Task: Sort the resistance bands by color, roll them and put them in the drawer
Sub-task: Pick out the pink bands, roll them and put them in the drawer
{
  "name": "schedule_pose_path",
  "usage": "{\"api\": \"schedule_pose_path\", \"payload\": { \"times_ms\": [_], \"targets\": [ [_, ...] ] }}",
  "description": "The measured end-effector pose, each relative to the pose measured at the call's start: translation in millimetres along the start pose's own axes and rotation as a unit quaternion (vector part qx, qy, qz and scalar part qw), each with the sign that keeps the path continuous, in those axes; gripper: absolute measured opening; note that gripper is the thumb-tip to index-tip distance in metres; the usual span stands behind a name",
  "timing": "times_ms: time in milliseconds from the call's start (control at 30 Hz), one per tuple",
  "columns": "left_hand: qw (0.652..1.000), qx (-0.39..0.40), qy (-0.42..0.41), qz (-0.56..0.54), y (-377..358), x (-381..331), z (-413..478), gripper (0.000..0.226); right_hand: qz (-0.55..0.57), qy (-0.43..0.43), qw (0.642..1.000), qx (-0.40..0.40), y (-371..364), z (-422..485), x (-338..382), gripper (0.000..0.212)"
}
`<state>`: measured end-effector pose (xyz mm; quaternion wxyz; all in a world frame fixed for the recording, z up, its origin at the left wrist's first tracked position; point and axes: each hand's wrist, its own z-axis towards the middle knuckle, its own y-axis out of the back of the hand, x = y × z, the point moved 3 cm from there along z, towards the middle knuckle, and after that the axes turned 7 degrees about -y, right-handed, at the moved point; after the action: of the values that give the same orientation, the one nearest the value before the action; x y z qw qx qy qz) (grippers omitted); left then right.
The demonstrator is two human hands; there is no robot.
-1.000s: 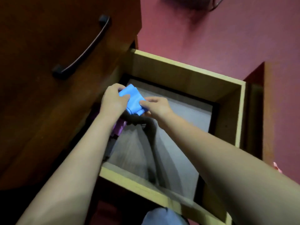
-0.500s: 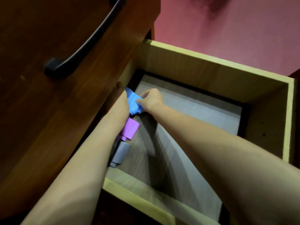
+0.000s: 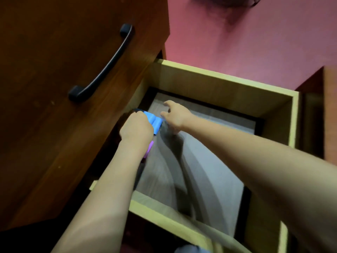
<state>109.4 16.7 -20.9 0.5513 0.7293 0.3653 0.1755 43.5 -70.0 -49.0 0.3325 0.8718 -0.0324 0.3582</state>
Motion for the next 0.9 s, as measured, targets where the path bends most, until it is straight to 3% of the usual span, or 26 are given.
{"api": "schedule_pose_path", "payload": {
  "times_ms": [100,200,333,433,533,700,900],
  "targets": [
    [0.999,-0.024,-0.047,-0.009,11.8,-25.3,-31.1,0.031,0.006,0.002,1.000,0.004,35.5,-45.6,-13.3,0.046],
    [0.993,-0.023,-0.089,-0.071,20.3,-62.5,-70.5,0.029,-0.042,0.067,0.997,-0.003,74.2,-112.6,-33.0,0.044],
    [0.948,-0.032,-0.226,-0.220,22.5,-139.4,-138.5,0.028,0.007,0.143,0.988,-0.056,130.1,-220.0,-77.2,0.034],
    [0.897,-0.051,-0.320,-0.302,8.4,-206.2,-186.0,0.025,0.048,0.082,0.993,-0.073,149.0,-274.4,-145.2,0.032],
    [0.875,-0.010,-0.378,-0.303,-18.7,-260.5,-222.8,0.024,0.095,-0.011,0.993,-0.075,148.4,-301.7,-227.3,0.039],
    [0.881,0.113,-0.393,-0.239,-98.4,-320.0,-249.3,0.025,0.152,-0.131,0.975,-0.100,138.4,-330.0,-349.8,0.030],
    [0.911,0.206,-0.314,-0.170,-202.4,-342.9,-238.6,0.026,0.219,-0.219,0.943,-0.119,113.5,-329.1,-460.0,0.026]
  ]
}}
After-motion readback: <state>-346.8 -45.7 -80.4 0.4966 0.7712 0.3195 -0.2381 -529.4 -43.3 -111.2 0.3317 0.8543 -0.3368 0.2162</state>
